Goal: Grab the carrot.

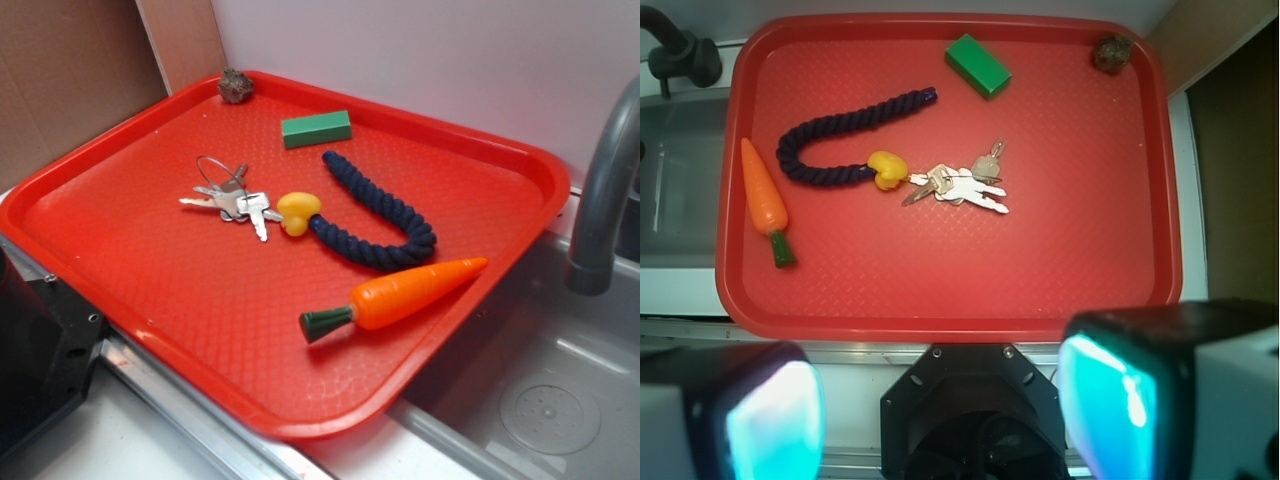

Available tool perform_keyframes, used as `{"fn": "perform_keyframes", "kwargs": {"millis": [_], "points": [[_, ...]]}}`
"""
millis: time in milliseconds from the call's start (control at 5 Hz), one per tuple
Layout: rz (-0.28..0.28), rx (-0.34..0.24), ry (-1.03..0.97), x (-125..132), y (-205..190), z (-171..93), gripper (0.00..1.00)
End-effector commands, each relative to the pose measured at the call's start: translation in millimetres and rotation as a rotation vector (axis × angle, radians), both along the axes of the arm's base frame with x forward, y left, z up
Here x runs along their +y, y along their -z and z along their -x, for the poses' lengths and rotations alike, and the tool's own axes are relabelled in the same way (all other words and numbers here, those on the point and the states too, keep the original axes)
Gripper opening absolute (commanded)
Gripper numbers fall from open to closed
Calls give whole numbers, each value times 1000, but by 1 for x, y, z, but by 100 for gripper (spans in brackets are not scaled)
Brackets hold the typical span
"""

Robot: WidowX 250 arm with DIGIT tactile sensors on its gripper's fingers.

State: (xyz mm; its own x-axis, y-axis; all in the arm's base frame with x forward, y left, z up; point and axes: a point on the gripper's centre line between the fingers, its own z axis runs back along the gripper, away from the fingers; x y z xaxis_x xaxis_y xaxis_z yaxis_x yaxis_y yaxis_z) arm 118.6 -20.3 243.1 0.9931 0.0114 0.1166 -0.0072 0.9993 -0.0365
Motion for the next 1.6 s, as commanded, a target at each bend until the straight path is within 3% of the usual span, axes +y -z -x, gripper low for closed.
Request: {"fn": "perform_keyframes", "kwargs": {"millis": [0,200,400,800,1200,1400], "points": [[0,0,0,0,0,0,100],[-50,-36,158,-39,46,-17,100],[-52,-50,261,-71,82,-30,100],[15,-66,462,-115,138,-53,100],[-36,32,497,-143,190,-89,100],[-31,41,537,-153,191,-89,100]]}}
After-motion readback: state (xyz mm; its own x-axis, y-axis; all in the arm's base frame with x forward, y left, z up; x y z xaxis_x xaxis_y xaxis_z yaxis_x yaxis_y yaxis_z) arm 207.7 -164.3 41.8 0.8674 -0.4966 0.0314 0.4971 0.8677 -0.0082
